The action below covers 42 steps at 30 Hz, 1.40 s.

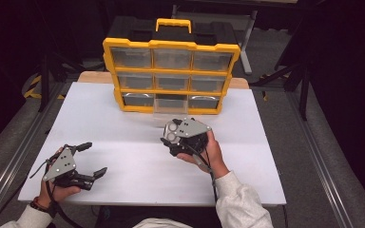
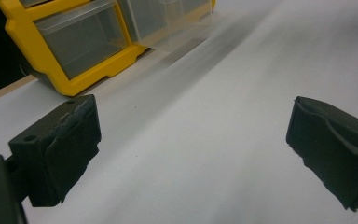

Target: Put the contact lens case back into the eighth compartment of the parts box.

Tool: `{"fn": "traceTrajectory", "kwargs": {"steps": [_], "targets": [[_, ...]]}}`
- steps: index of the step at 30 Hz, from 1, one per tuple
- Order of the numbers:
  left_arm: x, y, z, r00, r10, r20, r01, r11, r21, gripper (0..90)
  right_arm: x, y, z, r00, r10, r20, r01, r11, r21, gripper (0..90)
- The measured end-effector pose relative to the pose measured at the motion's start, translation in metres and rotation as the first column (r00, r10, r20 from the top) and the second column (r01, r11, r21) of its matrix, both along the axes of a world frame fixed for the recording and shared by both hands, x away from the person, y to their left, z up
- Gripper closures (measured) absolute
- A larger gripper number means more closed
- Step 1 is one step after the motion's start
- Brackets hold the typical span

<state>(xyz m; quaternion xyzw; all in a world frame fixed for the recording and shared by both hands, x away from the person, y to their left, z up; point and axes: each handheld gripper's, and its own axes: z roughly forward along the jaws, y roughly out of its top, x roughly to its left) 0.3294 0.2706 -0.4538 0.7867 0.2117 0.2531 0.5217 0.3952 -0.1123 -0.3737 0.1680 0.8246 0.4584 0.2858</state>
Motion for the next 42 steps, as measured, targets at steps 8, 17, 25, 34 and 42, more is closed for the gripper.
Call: {"fn": "traceTrajectory", "kwargs": {"steps": [8, 17, 25, 34, 42], "targets": [[-0.001, 0.001, 0.0, 1.0, 0.003, 0.004, -0.003, 1.0, -0.008, 4.3, 0.022, -0.005, 0.022, 0.9945, -0.078, 0.07, 0.076, 0.997, 0.021, 29.0], [-0.001, 0.003, 0.0, 1.0, 0.006, 0.003, -0.006, 0.9999, -0.012, 4.3, 0.051, -0.01, 0.031, 0.9851, -0.164, 0.053, 0.162, 0.986, 0.036, 29.0], [-0.002, 0.005, 0.001, 1.0, 0.004, 0.0, -0.004, 0.9998, -0.018, 4.0, 0.074, -0.003, 0.029, 0.9773, -0.21, 0.027, 0.21, 0.978, -0.002, 28.9], [-0.002, 0.005, 0.0, 1.0, -0.003, -0.002, 0.003, 0.9997, -0.023, 3.9, 0.091, 0.0, 0.015, 0.9682, -0.25, 0.008, 0.25, 0.967, -0.057, 28.9], [-0.002, 0.004, -0.001, 0.9999, -0.009, -0.012, 0.008, 0.9998, -0.018, 4.1, 0.099, 0.001, 0.008, 0.9629, -0.269, -0.02, 0.268, 0.962, -0.054, 28.8]]}}
